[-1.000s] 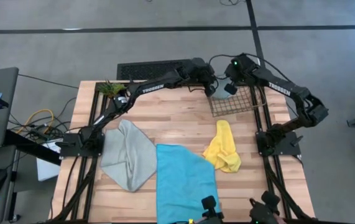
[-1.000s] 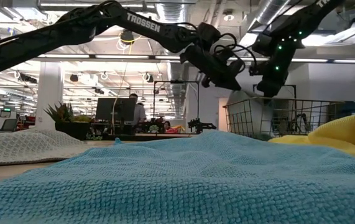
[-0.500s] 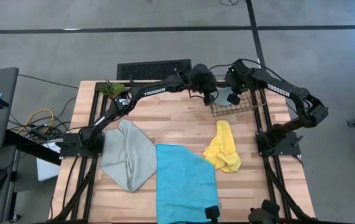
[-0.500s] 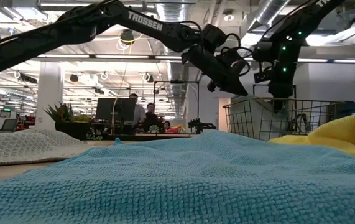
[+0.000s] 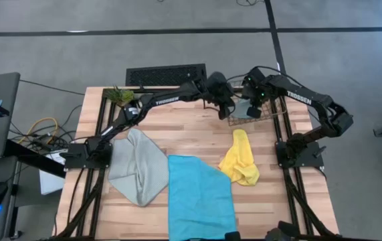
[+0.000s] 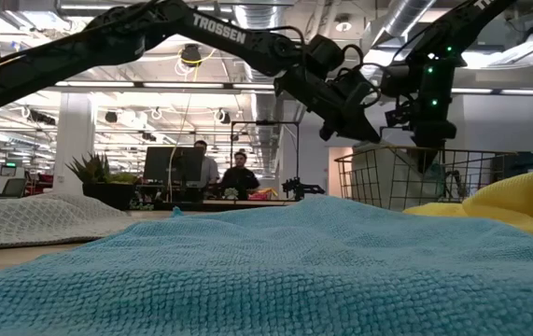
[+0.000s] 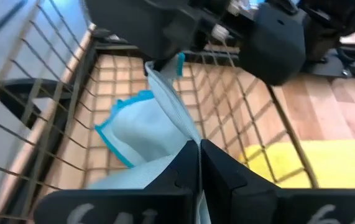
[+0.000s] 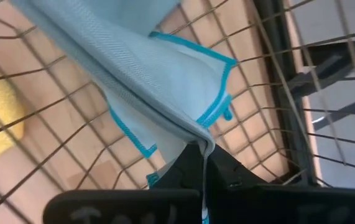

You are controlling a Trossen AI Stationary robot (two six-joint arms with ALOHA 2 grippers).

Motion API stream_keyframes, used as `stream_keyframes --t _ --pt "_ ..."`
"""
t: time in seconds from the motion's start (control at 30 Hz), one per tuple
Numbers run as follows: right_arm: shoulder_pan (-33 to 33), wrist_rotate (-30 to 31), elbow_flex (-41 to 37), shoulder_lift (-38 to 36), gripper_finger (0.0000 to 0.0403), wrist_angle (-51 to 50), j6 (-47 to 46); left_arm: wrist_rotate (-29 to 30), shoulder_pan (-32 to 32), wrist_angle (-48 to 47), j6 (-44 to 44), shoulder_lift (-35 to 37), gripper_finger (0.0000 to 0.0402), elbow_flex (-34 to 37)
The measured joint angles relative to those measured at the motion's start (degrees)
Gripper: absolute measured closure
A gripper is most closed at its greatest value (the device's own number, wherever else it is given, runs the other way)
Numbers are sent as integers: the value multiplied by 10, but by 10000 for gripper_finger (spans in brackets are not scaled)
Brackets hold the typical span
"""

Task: Fold microfiber towels
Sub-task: Put the folded light blue microfiber cloth into the wire basket

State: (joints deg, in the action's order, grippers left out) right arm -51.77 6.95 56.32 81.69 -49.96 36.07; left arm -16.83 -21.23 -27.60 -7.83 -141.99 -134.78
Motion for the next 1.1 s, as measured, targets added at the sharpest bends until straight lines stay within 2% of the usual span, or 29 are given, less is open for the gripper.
stream_keyframes --t 0.43,0.6,0.83,0.93,1.1 --pt "0 -12 -1 0 387 -21 6 -10 14 -11 -11 -6 401 0" --pt "0 -20 -1 1 371 -24 4 -6 14 -12 31 -6 401 0" --pt "-1 -17 -2 1 357 -31 4 -6 18 -15 29 -6 401 0" --pt "-1 -16 -2 1 352 -39 4 -7 20 -15 29 -6 391 0" --pt "-1 -11 -2 1 332 -42 4 -9 29 -17 29 -6 347 -1"
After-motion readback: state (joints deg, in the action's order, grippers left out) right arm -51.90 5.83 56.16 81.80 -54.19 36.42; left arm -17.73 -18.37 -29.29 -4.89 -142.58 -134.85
